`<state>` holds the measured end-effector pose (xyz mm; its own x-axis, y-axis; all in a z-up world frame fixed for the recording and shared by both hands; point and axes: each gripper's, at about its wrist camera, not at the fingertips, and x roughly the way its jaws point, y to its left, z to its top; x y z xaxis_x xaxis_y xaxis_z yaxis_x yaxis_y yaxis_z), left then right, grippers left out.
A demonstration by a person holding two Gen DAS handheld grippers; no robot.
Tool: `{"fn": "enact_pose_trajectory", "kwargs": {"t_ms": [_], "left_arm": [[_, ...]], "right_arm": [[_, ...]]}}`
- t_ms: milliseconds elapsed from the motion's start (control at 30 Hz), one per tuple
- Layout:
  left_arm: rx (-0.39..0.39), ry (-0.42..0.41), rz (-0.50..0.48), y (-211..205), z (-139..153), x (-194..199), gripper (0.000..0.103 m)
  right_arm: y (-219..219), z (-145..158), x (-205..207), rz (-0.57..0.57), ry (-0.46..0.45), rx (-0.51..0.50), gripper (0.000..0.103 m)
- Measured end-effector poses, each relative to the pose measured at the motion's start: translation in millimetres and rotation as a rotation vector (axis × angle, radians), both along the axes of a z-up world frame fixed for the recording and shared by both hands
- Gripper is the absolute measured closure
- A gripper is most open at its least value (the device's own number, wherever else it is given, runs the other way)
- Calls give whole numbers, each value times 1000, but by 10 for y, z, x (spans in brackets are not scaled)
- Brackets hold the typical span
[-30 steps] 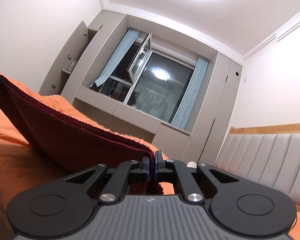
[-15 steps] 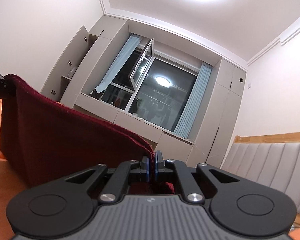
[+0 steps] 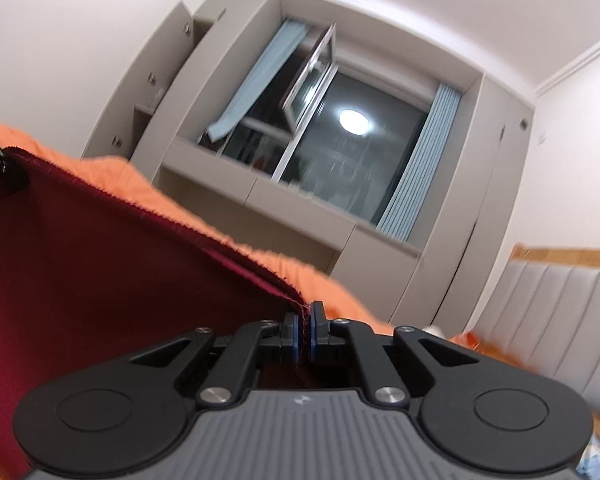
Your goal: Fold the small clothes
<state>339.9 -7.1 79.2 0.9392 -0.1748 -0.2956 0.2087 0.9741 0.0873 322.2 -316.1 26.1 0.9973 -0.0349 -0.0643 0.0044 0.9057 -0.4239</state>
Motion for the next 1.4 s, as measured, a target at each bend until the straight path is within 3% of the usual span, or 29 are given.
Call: {"fn": "enact_pose_trajectory", "kwargs": {"t_ms": [133,400,567,833,967,1067,1133,1267,1333,1400], "left_arm": [[-16,63,22,-22,-183,486,98],[35,178,54,-88,-581,1160,98],[24,250,68,-74,-801,1427,98],[73,361,59,-185,-1135,1734,96],[75,382,71,-205,-1178,1784,93],[84,392,88,-218,-1178,1800,82],[69,401,98,-194,-1158,1808,77],[39,419,115,-138,-1123,1807,48],[32,416,121,-129,-1090,1792,36],[24,411,123,-124,-1047,1772,18]], "right_arm": [[-22,-168,500,-10,80,7,97],[-30,-512,1144,10,210,7,97],[-98,-707,1302,22,294,17,97],[-149,-967,1430,13,377,7,97],[-163,-987,1420,5,395,14,91],[-184,-977,1423,1,405,20,78],[-194,-962,1408,3,403,24,55],[-212,-925,1392,8,405,27,26],[-234,-907,1379,-2,393,28,4],[-265,-876,1370,-6,391,34,4]]}}
